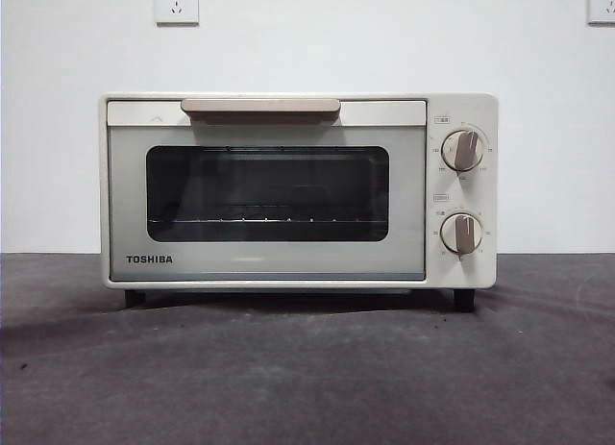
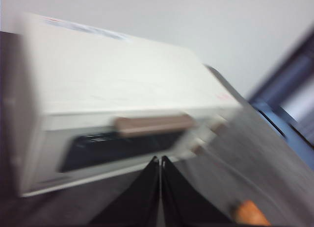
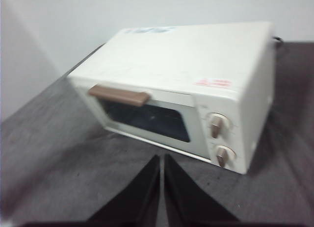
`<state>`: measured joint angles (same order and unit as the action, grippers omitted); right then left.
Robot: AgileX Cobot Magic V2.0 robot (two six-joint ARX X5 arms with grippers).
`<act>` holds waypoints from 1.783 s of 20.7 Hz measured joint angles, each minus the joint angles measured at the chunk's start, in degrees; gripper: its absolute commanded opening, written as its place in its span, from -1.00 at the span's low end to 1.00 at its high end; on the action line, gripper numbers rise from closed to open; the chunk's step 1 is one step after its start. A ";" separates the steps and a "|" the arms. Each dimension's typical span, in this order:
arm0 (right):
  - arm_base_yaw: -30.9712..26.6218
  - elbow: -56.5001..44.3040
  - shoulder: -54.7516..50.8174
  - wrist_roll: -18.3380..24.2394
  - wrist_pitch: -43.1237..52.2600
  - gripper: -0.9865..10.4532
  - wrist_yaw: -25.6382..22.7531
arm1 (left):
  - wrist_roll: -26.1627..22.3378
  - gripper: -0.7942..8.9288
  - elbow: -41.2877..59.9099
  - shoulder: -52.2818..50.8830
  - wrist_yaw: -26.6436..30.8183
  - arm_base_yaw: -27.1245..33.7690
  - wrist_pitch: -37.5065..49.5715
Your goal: The left arm flap open the oven, the right arm pick bread and place it into oven, the left arm flap close the oven
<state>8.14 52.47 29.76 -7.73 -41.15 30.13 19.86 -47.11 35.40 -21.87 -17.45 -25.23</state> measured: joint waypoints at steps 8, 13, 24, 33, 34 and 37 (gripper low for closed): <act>3.54 1.46 0.24 5.62 -2.36 -0.81 3.06 | -4.63 -0.81 -1.55 0.15 -13.29 -3.50 -3.74; 3.54 1.46 0.24 5.42 -2.99 -0.80 3.30 | -6.01 -0.79 -1.57 -0.11 -13.90 -3.50 -3.72; 3.54 1.46 0.24 2.91 -3.02 0.06 2.54 | -6.78 0.23 -1.57 -0.09 -13.88 -3.45 -2.82; 3.54 1.49 1.05 -0.28 -9.03 0.06 0.87 | -6.88 0.26 -1.57 -0.09 -13.88 -3.45 -2.78; 3.54 1.49 1.55 -0.33 -10.86 0.06 0.02 | -6.88 0.26 -1.57 -0.09 -13.88 -3.45 -2.69; 3.54 1.49 4.20 -0.68 -17.18 0.06 -2.93 | -7.04 0.26 -1.57 -0.09 -13.88 -3.45 -2.38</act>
<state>11.68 53.95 33.95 -8.40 -58.33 27.20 12.82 -48.69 35.31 -35.75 -20.91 -27.62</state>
